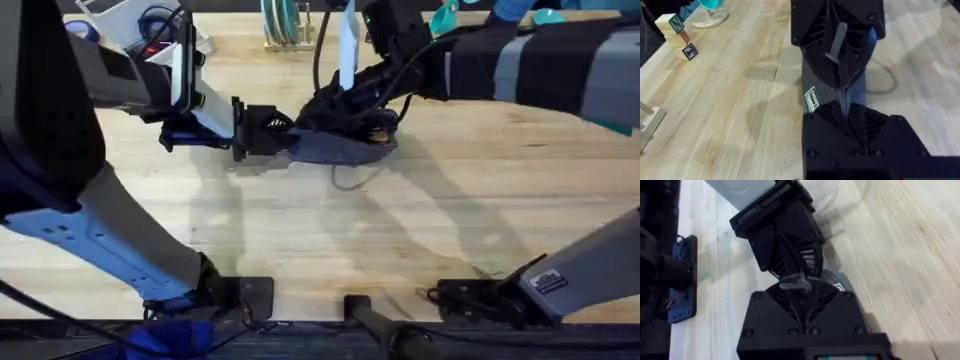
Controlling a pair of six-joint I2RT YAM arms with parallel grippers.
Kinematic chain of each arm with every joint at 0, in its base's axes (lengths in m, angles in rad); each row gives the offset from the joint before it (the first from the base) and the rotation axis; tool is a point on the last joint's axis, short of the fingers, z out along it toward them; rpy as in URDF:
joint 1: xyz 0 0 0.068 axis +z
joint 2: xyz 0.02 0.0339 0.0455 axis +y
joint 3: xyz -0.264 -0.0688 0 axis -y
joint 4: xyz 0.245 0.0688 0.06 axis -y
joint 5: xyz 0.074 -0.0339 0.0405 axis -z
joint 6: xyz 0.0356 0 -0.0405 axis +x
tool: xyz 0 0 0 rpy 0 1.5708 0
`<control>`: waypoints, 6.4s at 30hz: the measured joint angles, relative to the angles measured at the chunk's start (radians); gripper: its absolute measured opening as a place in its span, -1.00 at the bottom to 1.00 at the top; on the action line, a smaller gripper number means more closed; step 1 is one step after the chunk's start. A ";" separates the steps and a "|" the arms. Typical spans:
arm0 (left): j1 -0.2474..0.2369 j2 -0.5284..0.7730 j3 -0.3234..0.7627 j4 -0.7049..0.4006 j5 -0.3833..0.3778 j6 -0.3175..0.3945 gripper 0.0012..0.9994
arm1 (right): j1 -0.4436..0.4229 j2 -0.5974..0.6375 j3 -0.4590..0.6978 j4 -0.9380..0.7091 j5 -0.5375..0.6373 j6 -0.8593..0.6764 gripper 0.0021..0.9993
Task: Unzip the bag, pick up the pens from the table one at a time and place them inside, then zip the bag closed.
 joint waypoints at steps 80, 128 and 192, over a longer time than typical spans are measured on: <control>0.000 0.000 -0.002 0.022 0.011 0.000 -0.92 | -0.551 0.000 0.002 -0.593 -0.167 -0.239 -0.94; -0.004 0.000 -0.003 0.021 0.012 0.000 -0.92 | -0.521 -0.001 -0.029 -0.557 0.102 -0.213 -0.94; 0.079 0.000 0.040 -0.138 0.042 -0.218 0.99 | -0.607 -0.085 -0.045 -0.573 0.418 -0.179 1.00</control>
